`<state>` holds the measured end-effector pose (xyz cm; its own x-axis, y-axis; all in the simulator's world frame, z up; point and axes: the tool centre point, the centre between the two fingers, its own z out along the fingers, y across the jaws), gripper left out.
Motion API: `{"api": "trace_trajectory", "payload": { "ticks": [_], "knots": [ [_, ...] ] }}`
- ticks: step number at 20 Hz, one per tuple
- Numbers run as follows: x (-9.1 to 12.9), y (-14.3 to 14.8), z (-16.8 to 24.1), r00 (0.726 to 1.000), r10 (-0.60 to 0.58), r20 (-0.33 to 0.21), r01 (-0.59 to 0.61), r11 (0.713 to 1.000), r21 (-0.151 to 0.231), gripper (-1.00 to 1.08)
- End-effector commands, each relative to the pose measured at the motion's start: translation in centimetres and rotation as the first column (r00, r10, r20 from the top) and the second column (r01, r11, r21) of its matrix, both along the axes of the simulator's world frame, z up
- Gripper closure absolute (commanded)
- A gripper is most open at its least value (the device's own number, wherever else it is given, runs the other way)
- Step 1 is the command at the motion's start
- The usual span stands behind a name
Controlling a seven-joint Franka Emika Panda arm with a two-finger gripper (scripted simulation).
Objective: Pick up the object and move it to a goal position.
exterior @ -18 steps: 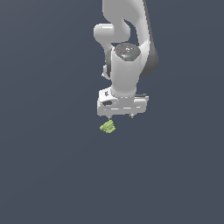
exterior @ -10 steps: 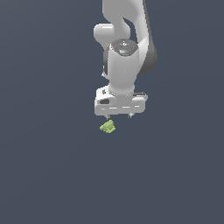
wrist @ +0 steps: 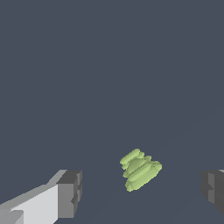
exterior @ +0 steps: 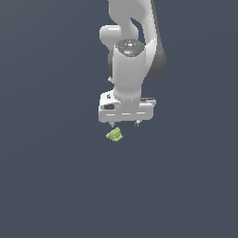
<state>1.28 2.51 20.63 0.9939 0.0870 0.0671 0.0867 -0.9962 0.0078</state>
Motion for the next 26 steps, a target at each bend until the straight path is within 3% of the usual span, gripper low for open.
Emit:
{"api": "trace_trajectory", "payload": {
  "ticks": [1,8,14,20,26],
  "knots": [
    [-0.1,-0.1,-0.3,1.0,-0.021,-0.002,0.021,1.0,0.002,-0.92],
    [-0.8,-0.6,-2.0,0.991,-0.136,-0.012,0.136,0.991,0.013,-0.92],
    [-1.8,-1.3,-4.3,0.956,-0.292,-0.028,0.292,0.956,0.021,-0.92],
    [-3.0,-2.3,-6.9,0.884,-0.464,-0.045,0.466,0.885,0.024,-0.92],
    [-4.5,-3.3,-9.3,0.782,-0.62,-0.059,0.622,0.783,0.018,-0.92]
  ]
}}
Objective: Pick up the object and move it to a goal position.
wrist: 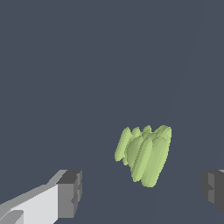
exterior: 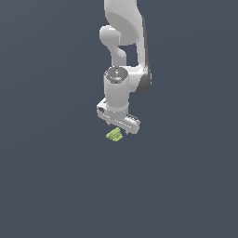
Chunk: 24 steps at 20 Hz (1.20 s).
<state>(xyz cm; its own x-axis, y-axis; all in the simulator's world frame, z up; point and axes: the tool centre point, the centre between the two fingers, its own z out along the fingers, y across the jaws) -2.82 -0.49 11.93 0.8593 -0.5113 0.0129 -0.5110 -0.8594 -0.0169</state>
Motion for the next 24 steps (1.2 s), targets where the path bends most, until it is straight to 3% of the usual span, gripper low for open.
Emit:
{"api": "trace_trajectory", "payload": {
  "ticks": [1,12,24],
  "knots": [
    [-0.6,-0.4,-0.9,0.997,-0.076,-0.005,0.076,0.997,0.0,-0.92],
    [-2.3,-1.6,-3.4,0.961,-0.277,-0.018,0.277,0.961,-0.006,-0.92],
    [-2.6,-1.8,-4.5,0.953,-0.301,-0.02,0.301,0.954,-0.008,-0.92]
  ]
}}
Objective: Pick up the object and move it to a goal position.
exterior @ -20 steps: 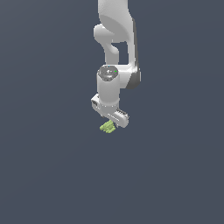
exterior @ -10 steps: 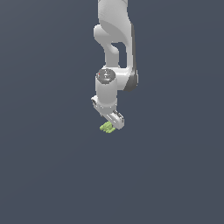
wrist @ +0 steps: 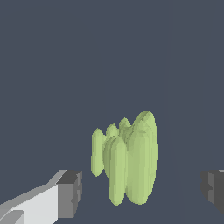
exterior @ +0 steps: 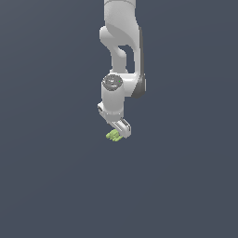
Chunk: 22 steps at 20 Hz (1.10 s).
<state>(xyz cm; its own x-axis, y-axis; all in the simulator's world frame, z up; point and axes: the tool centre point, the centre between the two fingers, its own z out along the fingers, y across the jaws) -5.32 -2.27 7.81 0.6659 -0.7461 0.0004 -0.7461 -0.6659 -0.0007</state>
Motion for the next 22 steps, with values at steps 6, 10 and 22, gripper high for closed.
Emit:
{"api": "trace_trajectory", "payload": {
  "ticks": [6,10,22],
  "knots": [
    [-0.2,0.0,-3.2,1.0,-0.004,-0.001,0.004,1.0,0.0,-0.92],
    [-0.1,0.0,-4.4,1.0,-0.005,-0.001,0.005,1.0,0.0,-0.92],
    [-0.1,0.0,-4.6,1.0,-0.005,-0.001,0.005,1.0,0.0,1.08]
  ]
}}
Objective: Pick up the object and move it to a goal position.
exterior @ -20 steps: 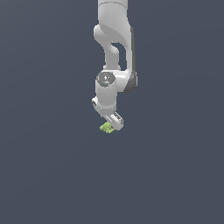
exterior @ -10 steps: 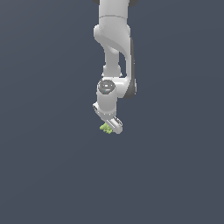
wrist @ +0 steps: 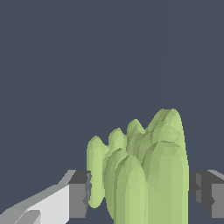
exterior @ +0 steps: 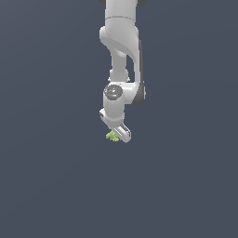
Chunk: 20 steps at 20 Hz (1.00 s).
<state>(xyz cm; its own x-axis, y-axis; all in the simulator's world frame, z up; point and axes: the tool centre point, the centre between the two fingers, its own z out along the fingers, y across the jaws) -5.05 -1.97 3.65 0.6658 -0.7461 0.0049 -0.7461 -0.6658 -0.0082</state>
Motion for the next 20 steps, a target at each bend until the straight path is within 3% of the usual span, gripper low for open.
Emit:
{"api": "trace_trajectory", "payload": {
  "ticks": [1,10,20],
  "knots": [
    [-0.4,-0.3,-0.4,1.0,-0.005,-0.009,0.004,1.0,-0.002,1.08],
    [0.4,1.9,1.7,1.0,-0.001,-0.001,0.001,1.0,0.0,1.08],
    [2.3,9.3,8.1,1.0,-0.003,-0.003,0.003,1.0,-0.002,1.08]
  ]
}}
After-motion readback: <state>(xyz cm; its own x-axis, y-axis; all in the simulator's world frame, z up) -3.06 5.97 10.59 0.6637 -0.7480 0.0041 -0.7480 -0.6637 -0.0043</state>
